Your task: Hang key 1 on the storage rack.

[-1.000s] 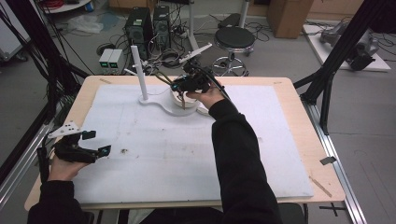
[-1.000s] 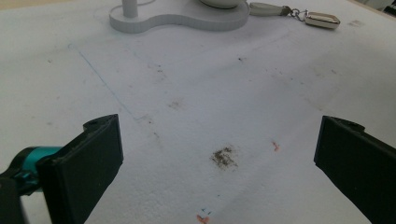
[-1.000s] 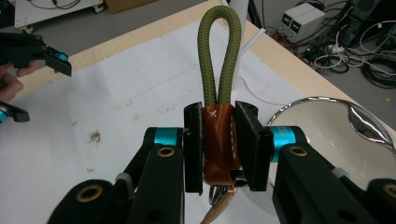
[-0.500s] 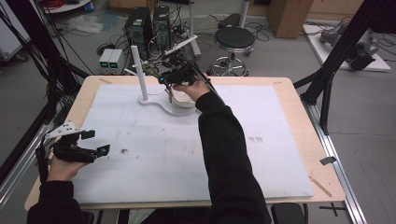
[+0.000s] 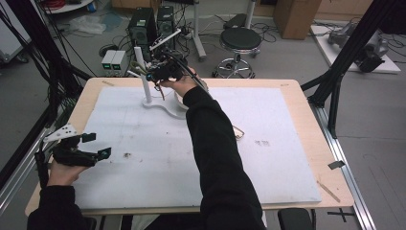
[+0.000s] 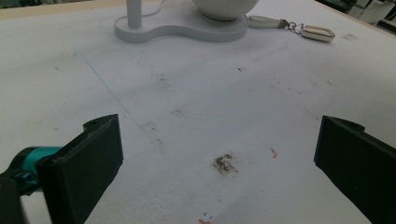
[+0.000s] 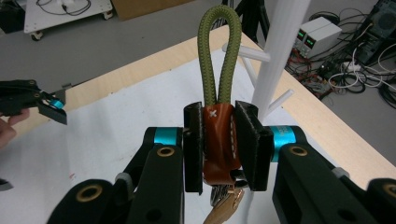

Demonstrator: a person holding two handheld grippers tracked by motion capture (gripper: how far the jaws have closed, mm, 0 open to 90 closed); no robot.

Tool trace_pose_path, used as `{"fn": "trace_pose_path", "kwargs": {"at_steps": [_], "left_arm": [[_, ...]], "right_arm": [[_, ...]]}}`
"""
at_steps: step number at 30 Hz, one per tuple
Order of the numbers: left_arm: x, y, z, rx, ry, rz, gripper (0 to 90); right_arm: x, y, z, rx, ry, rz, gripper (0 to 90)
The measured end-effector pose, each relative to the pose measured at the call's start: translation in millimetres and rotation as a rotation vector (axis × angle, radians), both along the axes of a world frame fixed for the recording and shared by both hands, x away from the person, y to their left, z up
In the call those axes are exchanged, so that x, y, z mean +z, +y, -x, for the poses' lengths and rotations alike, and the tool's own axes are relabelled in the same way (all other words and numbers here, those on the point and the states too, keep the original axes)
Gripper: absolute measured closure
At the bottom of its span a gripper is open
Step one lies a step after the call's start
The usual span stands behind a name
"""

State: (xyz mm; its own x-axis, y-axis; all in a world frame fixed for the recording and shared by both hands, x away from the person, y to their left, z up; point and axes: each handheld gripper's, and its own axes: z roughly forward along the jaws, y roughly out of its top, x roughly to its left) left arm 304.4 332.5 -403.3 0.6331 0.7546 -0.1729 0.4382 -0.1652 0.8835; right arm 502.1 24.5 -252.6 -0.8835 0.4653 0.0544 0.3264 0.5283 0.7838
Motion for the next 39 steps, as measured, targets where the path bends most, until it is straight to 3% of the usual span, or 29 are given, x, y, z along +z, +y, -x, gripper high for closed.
{"fn": "trace_pose_path", "kwargs": {"at_steps": [8, 21, 26, 28, 30, 31, 32, 34, 36, 39], "left_arm": [[-0.5, -0.3, -0.9, -0.001, 0.001, 0.0, 1.7], [0.2, 1.5, -0.4, 0.004, -0.006, 0.008, 1.7], [1.1, 1.7, 0.8, 0.004, -0.01, 0.016, 1.7], [2.1, 2.3, 1.2, 0.003, -0.02, 0.033, 1.7], [2.5, 3.5, 1.5, 0.003, -0.023, 0.039, 1.7], [2.3, 3.8, 1.5, 0.006, -0.022, 0.038, 1.7], [2.3, 4.2, 1.4, 0.008, -0.018, 0.036, 1.7], [2.4, 4.3, 1.5, 0.006, -0.018, 0.037, 1.7], [2.5, 3.8, 1.6, 0.005, -0.019, 0.037, 1.7], [2.2, 3.4, 1.0, 0.005, -0.017, 0.036, 1.7]], "right_arm": [[-13.3, 9.7, -7.1, -0.039, -0.012, 0.056, 73.2], [-23.2, 9.4, -17.0, -0.059, 0.006, 0.071, 71.4], [-25.5, 9.0, -16.4, -0.056, 0.015, 0.076, 51.4], [-25.0, 8.7, -15.5, -0.056, 0.01, 0.077, 48.1], [-24.7, 7.0, -14.2, -0.047, 0.023, 0.066, 32.6], [-24.8, 3.7, -13.5, -0.072, 0.024, 0.048, 12.9], [-24.8, 3.7, -13.5, -0.072, 0.024, 0.048, 12.9], [-26.4, -3.7, -14.3, -0.091, 0.048, 0.016, 0.4], [-28.0, -10.9, -14.1, -0.071, 0.075, 0.0, 0.4], [-29.0, -21.5, -10.9, -0.045, 0.061, -0.001, 0.5]]}}
